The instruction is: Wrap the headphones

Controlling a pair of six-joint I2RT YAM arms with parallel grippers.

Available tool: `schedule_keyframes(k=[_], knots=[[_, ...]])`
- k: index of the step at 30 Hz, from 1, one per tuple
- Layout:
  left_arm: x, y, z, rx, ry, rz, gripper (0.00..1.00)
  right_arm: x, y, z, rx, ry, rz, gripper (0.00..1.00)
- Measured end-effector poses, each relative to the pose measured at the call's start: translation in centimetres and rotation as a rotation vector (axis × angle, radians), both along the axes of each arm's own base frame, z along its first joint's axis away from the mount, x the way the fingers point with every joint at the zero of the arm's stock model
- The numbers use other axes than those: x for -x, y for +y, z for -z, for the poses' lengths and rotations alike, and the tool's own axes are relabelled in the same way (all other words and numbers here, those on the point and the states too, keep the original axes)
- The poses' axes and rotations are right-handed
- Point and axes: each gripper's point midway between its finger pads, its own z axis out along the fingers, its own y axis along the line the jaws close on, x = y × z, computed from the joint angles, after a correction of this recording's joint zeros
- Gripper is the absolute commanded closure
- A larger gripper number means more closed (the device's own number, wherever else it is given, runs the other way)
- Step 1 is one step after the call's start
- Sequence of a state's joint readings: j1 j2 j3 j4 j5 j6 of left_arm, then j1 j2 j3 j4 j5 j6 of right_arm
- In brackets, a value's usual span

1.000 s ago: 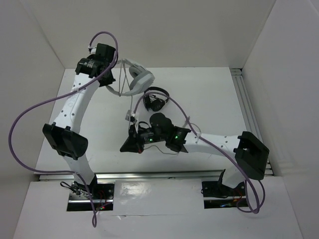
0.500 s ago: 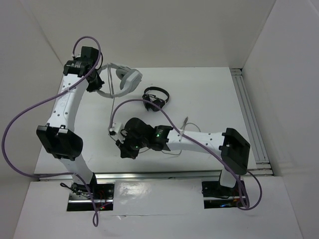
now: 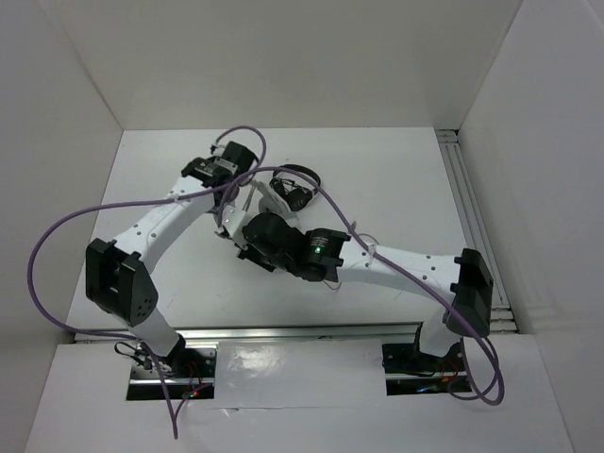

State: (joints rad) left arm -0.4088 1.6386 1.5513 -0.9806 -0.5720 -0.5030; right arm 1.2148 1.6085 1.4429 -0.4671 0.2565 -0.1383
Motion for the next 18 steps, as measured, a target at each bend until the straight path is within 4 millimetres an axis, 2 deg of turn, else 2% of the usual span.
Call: schedule_keyframes(k=[3,5,6,12,18], knots=[[2.4,-1.0,2.0,-0.073,0.056,0.078,1.00,-1.5,-2.7,-1.2,0.081,-0.109,0.061,1.00],[3.7,-0.9,2.4,-0.104,0.070,0.107,1.00,-2.1,-3.9,-2.0,0.110,-0.161,0.094,1.00],[4.0,-0.7,2.4,-0.113,0.061,0.108,1.00,-2.5,-4.2,-3.0,0.097,-0.199,0.115,1.00],[4.7,-0.4,1.3,-0.135,-0.030,0.124,1.00,-3.5,-8.1,-8.7,-0.026,-0.366,0.269,1.00],[6.7,-1.6,-0.6,-0.103,-0.098,0.222,1.00,-6.4,-11.0,-10.2,-0.077,-0.430,0.404,1.00]])
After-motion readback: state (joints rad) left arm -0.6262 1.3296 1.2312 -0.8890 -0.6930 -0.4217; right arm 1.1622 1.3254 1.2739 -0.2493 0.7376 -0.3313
